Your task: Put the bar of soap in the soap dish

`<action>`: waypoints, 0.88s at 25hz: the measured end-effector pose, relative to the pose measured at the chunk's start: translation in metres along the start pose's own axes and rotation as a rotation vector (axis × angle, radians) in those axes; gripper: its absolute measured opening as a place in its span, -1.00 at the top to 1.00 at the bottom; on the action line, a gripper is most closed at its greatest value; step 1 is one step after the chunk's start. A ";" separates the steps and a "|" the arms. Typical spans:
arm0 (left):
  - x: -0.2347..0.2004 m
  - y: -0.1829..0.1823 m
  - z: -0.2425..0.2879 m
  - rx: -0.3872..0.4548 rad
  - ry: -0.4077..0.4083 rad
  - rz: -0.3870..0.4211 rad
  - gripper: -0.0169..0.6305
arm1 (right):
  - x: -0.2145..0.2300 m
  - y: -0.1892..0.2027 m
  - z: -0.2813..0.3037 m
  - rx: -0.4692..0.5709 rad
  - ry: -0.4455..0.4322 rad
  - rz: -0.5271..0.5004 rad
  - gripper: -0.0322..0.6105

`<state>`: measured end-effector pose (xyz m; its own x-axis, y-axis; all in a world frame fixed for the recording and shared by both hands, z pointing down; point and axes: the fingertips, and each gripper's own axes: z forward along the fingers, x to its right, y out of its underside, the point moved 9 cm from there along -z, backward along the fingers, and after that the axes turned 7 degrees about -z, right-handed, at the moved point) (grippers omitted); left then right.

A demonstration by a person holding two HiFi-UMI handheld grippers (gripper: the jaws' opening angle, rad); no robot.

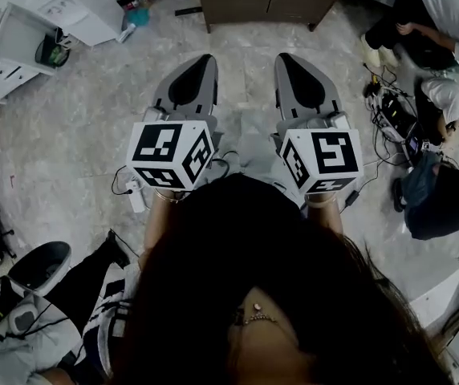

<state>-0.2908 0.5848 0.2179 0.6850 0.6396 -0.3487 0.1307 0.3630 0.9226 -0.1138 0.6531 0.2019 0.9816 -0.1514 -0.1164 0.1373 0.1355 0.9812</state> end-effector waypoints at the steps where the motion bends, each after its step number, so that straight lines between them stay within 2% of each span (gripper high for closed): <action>1: -0.003 0.000 0.009 -0.004 -0.003 -0.002 0.96 | 0.006 0.002 0.007 -0.001 0.000 0.003 0.85; 9: -0.036 -0.018 0.102 -0.018 -0.037 -0.008 0.96 | 0.066 0.008 0.094 -0.005 -0.001 0.017 0.85; 22: -0.083 -0.084 0.329 -0.035 -0.021 -0.004 0.96 | 0.212 -0.012 0.296 -0.022 -0.054 0.017 0.85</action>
<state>-0.1227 0.2782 0.2237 0.6994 0.6238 -0.3487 0.1085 0.3897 0.9146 0.0533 0.3294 0.2114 0.9754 -0.2011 -0.0904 0.1238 0.1602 0.9793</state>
